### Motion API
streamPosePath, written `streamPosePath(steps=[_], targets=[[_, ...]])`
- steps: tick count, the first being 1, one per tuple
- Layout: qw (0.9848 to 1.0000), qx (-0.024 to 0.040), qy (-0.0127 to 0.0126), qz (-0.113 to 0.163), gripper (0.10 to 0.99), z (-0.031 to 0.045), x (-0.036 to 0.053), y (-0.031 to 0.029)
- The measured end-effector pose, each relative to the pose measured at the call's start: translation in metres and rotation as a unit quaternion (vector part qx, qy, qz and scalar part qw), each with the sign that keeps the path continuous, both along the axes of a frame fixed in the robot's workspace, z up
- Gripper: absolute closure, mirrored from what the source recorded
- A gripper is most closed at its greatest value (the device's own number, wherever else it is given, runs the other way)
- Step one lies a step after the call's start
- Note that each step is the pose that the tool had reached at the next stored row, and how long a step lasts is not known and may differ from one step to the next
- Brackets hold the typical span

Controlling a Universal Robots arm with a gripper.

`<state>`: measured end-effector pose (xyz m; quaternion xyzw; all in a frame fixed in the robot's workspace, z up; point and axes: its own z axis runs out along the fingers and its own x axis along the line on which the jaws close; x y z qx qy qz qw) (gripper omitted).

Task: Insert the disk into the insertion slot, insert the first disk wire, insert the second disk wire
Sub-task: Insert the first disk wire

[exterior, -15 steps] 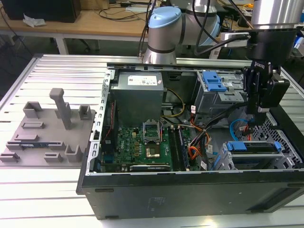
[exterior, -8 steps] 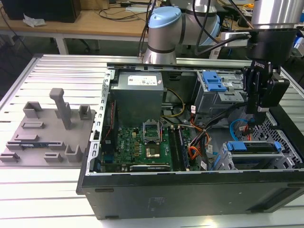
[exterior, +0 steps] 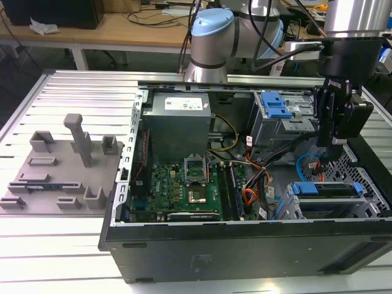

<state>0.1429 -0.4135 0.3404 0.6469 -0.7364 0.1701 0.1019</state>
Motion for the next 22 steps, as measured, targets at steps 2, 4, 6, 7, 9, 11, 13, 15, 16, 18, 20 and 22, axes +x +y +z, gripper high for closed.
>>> streamPosePath(steps=[2,4,6,7,9,11,13,15,16,18,20,22], targets=[[1.0000,0.0000,0.0000,0.000,0.631,0.0000,0.0000,0.0000],[1.0000,0.0000,0.0000,0.000,0.765,0.0000,0.0000,0.0000],[1.0000,0.0000,0.0000,0.000,0.882,0.0000,0.0000,0.0000],[1.0000,0.0000,0.0000,0.000,0.882,0.0000,0.0000,0.0000],[1.0000,0.0000,0.0000,0.000,0.922,0.0000,0.0000,0.0000],[1.0000,0.0000,0.0000,0.000,0.922,0.0000,0.0000,0.0000],[1.0000,-0.0001,0.0000,0.000,0.922,0.0000,0.0000,0.0000],[1.0000,-0.0001,0.0000,0.000,0.922,0.0000,0.0000,0.0000],[1.0000,-0.0001,0.0000,0.000,0.922,0.0000,0.0000,0.0000],[1.0000,-0.0001,0.0000,0.000,0.922,0.0000,0.0000,0.0000],[1.0000,-0.0001,0.0000,0.000,0.922,0.0000,0.0000,0.0000],[1.0000,-0.0001,0.0000,0.000,0.922,0.0000,0.0000,0.0000]])
